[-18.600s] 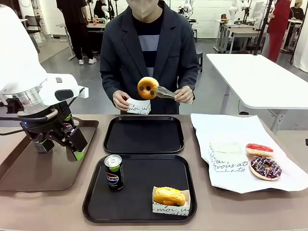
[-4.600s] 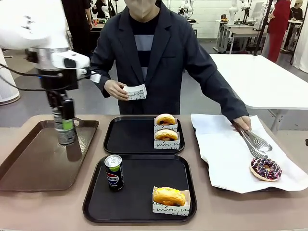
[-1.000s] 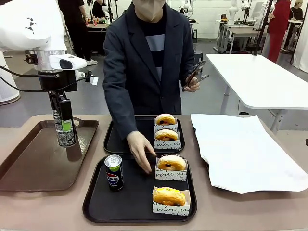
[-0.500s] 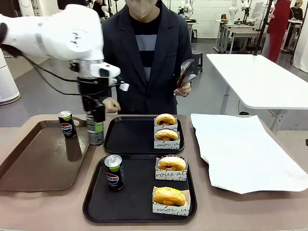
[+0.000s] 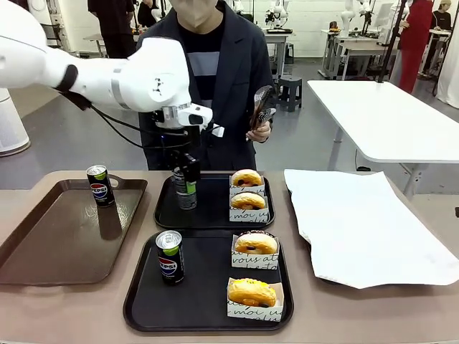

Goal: Set up donuts and drinks on trays.
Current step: Pick up one Pepsi coke from the Handle tray and place it on the Flat Tray without a Pepsi coke.

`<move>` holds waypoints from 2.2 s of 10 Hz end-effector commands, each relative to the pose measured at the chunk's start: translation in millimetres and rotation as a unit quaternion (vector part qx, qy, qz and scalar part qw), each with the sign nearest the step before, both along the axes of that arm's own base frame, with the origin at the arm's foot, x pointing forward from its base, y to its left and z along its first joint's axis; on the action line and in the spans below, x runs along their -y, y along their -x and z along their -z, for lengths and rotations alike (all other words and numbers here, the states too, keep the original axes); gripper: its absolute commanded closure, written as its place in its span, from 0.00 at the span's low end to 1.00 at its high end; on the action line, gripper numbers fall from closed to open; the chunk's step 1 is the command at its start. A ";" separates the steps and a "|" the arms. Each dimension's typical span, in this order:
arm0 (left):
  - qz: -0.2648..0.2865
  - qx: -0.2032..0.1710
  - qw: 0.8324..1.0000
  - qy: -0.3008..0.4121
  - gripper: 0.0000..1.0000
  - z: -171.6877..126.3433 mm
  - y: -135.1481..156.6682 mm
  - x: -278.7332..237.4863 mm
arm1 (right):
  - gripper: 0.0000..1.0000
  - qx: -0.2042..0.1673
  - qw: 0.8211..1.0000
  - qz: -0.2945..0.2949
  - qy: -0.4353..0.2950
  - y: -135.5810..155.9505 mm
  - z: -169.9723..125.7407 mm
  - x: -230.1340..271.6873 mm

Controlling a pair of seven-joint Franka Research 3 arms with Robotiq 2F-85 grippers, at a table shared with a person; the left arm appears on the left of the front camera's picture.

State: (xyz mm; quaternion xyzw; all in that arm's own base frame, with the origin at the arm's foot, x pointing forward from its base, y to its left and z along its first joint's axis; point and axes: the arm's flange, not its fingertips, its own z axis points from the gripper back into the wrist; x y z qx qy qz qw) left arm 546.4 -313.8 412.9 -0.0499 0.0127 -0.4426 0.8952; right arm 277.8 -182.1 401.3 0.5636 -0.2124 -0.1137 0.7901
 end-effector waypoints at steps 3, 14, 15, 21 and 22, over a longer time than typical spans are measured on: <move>0.000 0.035 0.999 -0.007 0.41 22.6 -13.4 9.0 | 0.00 0.005 1.000 -0.001 -0.004 -0.6 0.1 0.2; -0.124 0.043 0.991 0.037 0.00 -45.7 71.4 -44.9 | 0.00 0.005 1.000 -0.001 -0.004 -0.6 0.1 0.2; -0.143 0.046 0.988 0.034 0.00 -45.3 78.5 -50.6 | 0.00 0.005 1.000 -0.001 -0.004 -0.6 0.1 0.2; -0.132 0.037 0.990 0.025 0.00 -48.9 73.5 -51.6 | 0.00 0.005 1.000 -0.001 -0.004 -0.6 0.1 0.2; -0.132 0.037 0.990 0.025 0.00 -48.9 73.5 -51.6 | 0.00 0.005 1.000 -0.001 -0.004 -0.6 0.1 0.2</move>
